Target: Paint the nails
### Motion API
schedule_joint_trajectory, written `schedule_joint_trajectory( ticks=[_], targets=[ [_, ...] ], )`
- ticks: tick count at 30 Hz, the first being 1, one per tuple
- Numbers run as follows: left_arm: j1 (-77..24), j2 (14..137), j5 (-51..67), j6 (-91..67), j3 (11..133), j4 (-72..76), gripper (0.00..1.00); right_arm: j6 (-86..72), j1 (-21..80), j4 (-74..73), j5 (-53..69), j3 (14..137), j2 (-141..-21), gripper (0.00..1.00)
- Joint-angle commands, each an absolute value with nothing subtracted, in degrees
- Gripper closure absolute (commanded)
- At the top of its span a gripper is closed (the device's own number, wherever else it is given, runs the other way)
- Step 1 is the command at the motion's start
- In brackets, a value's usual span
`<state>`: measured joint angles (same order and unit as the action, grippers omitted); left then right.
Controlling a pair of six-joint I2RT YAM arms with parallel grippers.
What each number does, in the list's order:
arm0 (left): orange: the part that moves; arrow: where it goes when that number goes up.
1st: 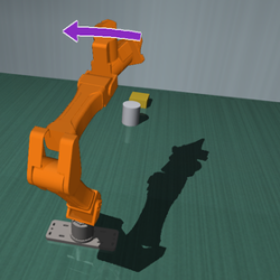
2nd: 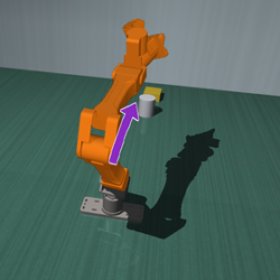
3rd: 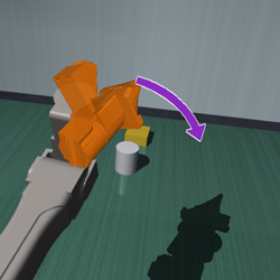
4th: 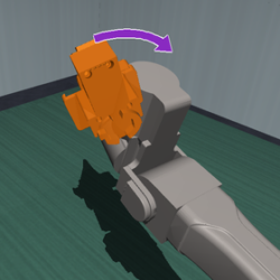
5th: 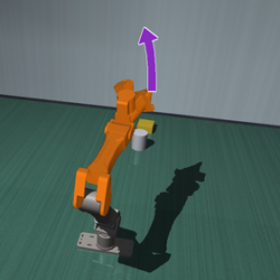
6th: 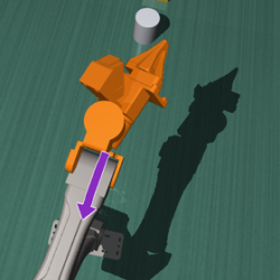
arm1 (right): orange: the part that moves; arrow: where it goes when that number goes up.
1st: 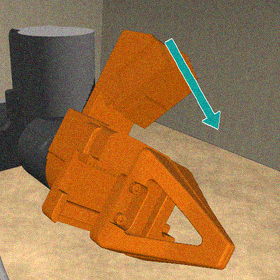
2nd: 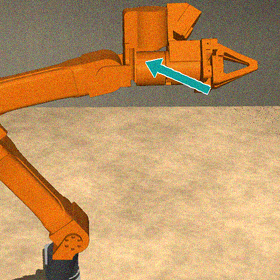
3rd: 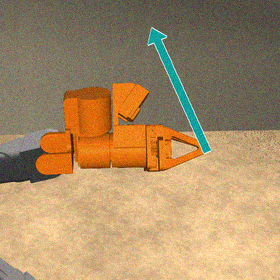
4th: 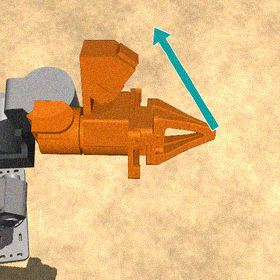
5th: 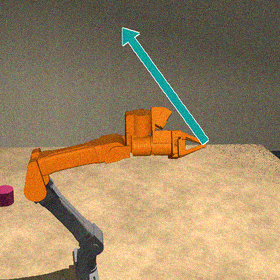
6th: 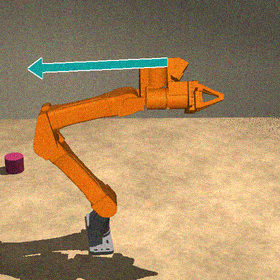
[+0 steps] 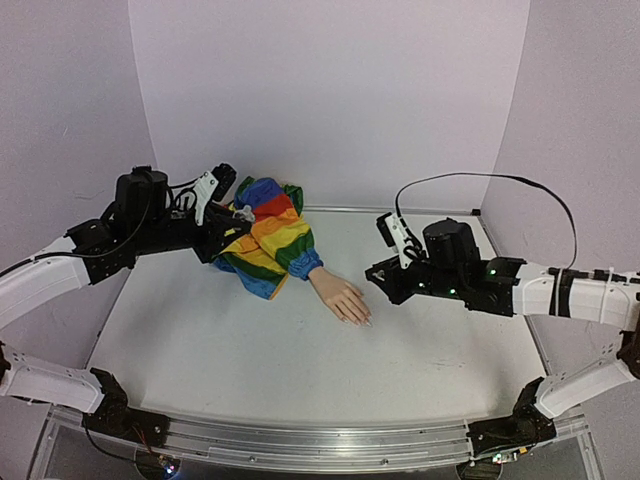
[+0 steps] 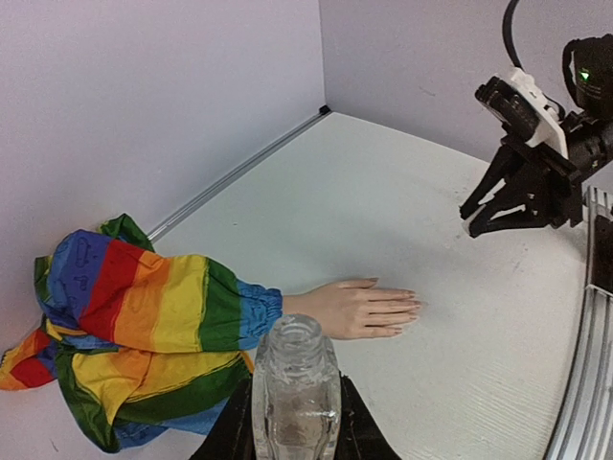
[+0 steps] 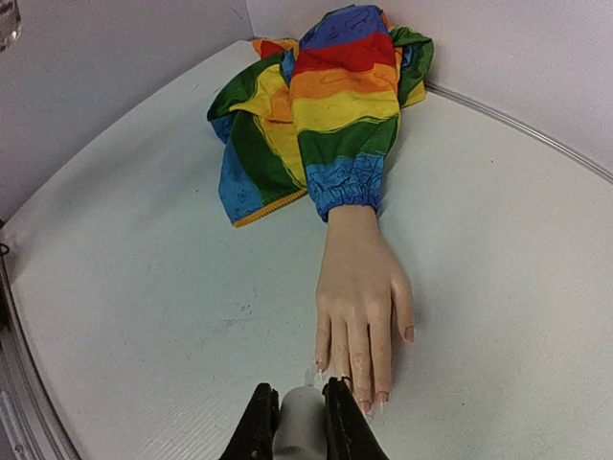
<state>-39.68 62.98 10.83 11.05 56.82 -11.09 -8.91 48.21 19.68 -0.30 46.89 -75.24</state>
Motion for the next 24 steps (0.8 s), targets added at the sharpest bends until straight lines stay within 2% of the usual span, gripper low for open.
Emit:
schedule_joint_trajectory(
  ticks=[1, 7, 11, 15, 24],
  targets=[
    [-39.99, 64.15, 19.74, 7.11, 64.12, -12.9, 1.0, -15.88, 48.56, 26.22, -3.46, 45.26, -71.94, 1.0],
    [-42.77, 62.67, 22.45, 7.66, 67.75, -19.24, 1.0, -18.61, 48.56, 28.58, -0.46, 45.91, -72.83, 1.0],
    [-43.51, 61.66, 24.13, 14.0, 62.73, -20.22, 1.0, -18.17, 48.64, 30.83, 9.31, 48.87, -75.31, 1.0],
    [-48.27, 60.54, 19.06, 23.27, 57.17, -20.26, 1.0, -15.92, 50.92, 30.59, 16.72, 54.15, -78.38, 1.0],
    [-48.77, 60.71, 17.31, 25.87, 52.92, -19.41, 1.0, -11.97, 59.51, 26.48, 18.84, 64.83, -81.21, 1.0]
  ],
)
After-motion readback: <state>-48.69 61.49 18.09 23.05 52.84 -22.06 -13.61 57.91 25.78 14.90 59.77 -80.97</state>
